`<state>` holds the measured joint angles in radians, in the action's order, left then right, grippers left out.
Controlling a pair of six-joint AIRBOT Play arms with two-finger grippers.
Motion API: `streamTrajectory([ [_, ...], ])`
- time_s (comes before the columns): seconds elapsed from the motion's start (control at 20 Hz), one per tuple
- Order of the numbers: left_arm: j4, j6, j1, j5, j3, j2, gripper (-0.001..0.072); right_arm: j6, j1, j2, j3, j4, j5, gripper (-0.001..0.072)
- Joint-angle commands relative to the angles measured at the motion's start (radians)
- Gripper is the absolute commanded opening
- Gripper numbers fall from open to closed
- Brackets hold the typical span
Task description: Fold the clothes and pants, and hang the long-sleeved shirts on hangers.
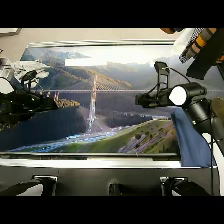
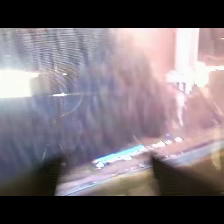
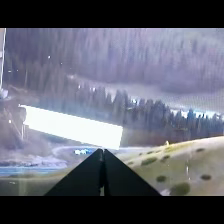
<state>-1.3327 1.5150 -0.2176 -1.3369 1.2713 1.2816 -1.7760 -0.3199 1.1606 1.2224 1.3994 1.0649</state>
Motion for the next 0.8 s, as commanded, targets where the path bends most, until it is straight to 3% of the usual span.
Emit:
streamTrajectory([
  [0.0,-0.245,0.171,-0.020,0.024,0.024,0.001,0.0720,-0.001,-0.001,0.001,0.001,-0.003,-0.013,0.0042],
  [0.05,-0.338,0.273,-0.052,0.044,0.045,0.000,0.0720,-0.001,-0.001,0.001,0.001,-0.004,-0.010,0.0042],
  [0.1,-0.372,0.320,-0.093,0.081,0.061,0.001,0.0720,-0.001,-0.001,0.001,0.001,-0.008,-0.006,0.0043],
  [0.2,-0.372,0.331,-0.194,0.181,0.077,0.016,0.0720,-0.001,-0.001,0.001,0.001,-0.019,-0.005,0.0047],
  [0.3,-0.372,0.382,-0.290,0.224,0.087,0.064,0.0720,-0.001,-0.001,0.001,0.001,-0.020,-0.005,0.0164],
  [0.4,-0.369,0.423,-0.362,0.267,0.087,0.134,0.0720,-0.001,-0.001,0.001,0.001,-0.020,0.002,0.0349],
  [0.75,-0.334,0.423,-0.415,0.432,0.087,0.391,0.0720,-0.001,-0.001,0.001,0.001,-0.024,0.003,0.0359],
])
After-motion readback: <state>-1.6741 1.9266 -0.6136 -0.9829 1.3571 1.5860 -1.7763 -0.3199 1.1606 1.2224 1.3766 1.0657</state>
